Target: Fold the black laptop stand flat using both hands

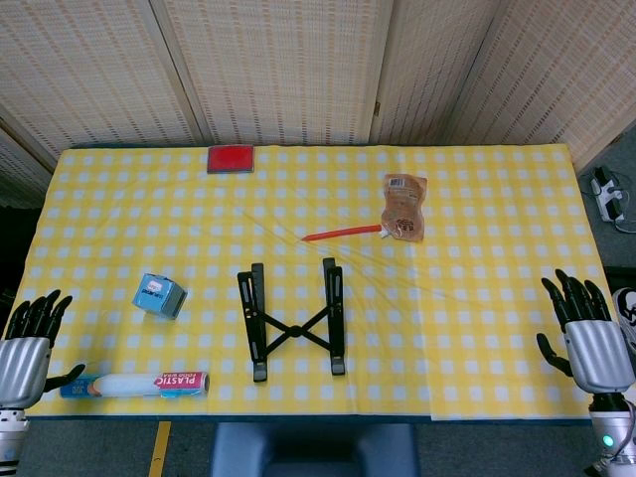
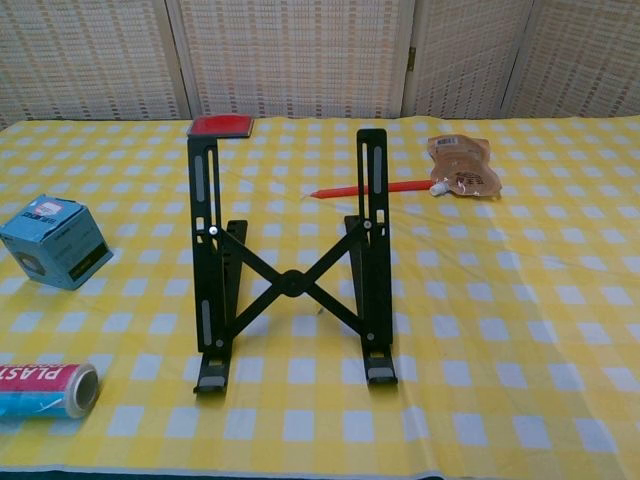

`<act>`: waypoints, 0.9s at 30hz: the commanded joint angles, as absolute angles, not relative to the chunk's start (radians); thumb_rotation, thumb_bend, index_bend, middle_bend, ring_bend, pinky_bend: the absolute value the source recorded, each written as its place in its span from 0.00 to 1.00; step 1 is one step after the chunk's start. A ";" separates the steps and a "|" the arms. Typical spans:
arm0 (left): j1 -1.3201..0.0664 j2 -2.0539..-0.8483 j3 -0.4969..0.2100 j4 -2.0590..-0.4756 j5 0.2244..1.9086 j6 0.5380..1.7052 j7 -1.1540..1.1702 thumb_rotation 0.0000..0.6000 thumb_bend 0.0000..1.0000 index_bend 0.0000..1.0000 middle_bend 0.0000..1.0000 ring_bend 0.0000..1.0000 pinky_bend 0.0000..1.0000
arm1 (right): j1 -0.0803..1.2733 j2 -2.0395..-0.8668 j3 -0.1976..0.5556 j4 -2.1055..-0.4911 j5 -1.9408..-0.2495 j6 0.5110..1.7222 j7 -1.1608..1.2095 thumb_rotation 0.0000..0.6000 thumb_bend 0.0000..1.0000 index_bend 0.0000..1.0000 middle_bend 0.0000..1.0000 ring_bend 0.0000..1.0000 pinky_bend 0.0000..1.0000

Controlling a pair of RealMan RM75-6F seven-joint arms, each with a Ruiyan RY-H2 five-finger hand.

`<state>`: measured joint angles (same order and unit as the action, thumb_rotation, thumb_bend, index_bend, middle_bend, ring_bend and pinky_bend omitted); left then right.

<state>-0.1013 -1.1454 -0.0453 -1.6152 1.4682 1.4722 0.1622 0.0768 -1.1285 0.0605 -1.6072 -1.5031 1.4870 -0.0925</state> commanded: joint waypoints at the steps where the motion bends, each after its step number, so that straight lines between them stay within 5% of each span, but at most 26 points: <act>1: -0.102 -1.151 -0.048 -1.614 1.467 1.475 0.165 1.00 0.14 0.01 0.05 0.06 0.00 | 0.079 -1.128 0.061 -1.607 -1.501 1.482 -0.090 1.00 0.41 0.00 0.00 0.02 0.00; 16: -0.114 -1.157 -0.058 -1.619 1.496 1.490 0.148 1.00 0.14 0.02 0.06 0.07 0.00 | 0.121 -1.115 0.042 -1.630 -1.573 1.435 0.021 1.00 0.40 0.00 0.02 0.04 0.00; 27: -0.133 -1.145 -0.055 -1.645 1.537 1.488 0.133 1.00 0.14 0.02 0.07 0.08 0.00 | 0.311 -1.108 0.015 -1.703 -1.667 1.188 0.422 1.00 0.40 0.00 0.04 0.07 0.00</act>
